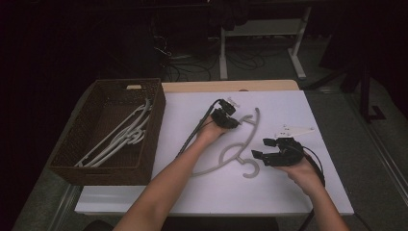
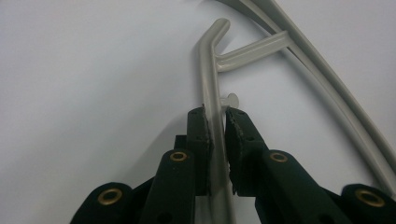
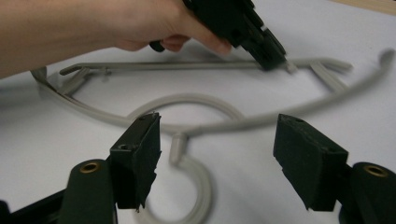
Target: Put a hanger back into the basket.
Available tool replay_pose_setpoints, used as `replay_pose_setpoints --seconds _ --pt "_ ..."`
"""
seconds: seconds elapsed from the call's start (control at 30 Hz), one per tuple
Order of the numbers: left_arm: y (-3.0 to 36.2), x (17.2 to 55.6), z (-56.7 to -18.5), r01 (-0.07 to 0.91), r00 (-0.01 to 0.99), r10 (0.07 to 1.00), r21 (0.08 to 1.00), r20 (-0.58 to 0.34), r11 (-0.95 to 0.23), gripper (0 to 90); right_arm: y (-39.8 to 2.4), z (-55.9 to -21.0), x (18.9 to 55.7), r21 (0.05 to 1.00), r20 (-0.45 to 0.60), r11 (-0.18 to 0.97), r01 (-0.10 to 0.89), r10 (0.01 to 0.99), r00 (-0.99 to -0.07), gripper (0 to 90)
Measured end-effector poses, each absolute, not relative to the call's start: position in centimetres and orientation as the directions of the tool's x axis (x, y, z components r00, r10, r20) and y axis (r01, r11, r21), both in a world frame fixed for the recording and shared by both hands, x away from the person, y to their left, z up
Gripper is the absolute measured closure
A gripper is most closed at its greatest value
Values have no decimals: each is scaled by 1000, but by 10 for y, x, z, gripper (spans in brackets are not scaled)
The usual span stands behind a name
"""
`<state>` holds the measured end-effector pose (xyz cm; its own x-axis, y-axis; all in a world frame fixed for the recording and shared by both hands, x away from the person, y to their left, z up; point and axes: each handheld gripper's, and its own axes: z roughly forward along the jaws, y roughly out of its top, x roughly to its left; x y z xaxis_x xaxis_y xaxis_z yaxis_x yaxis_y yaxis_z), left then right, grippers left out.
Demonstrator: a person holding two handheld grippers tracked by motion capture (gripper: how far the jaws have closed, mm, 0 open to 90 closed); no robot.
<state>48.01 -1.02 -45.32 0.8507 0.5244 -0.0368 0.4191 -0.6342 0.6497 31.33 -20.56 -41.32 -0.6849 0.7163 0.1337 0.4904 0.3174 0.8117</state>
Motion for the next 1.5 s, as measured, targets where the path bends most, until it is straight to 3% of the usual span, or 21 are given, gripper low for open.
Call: replay_pose_setpoints --seconds 0.27,0.33,0.53,0.8,1.13,1.5 --pt "-38 462 -453 358 899 435 646 -45 -674 802 -208 -412 312 816 130 312 487 722 -680 309" --pt "-34 464 -451 383 894 440 656 -86 -650 705 -209 -412 312 816 131 310 488 723 -678 309" --pt "0 452 -423 376 900 416 716 -130 -588 542 -213 -413 314 816 127 304 492 736 -665 324" --pt "62 411 -400 355 912 380 760 -153 -544 446 -218 -414 318 809 119 297 507 762 -637 366" --pt "107 353 -417 330 927 344 764 -151 -555 328 -213 -410 344 779 80 333 531 787 -612 575" --pt "120 334 -426 323 931 333 757 -148 -568 248 -216 -419 407 700 93 330 633 837 -539 833"
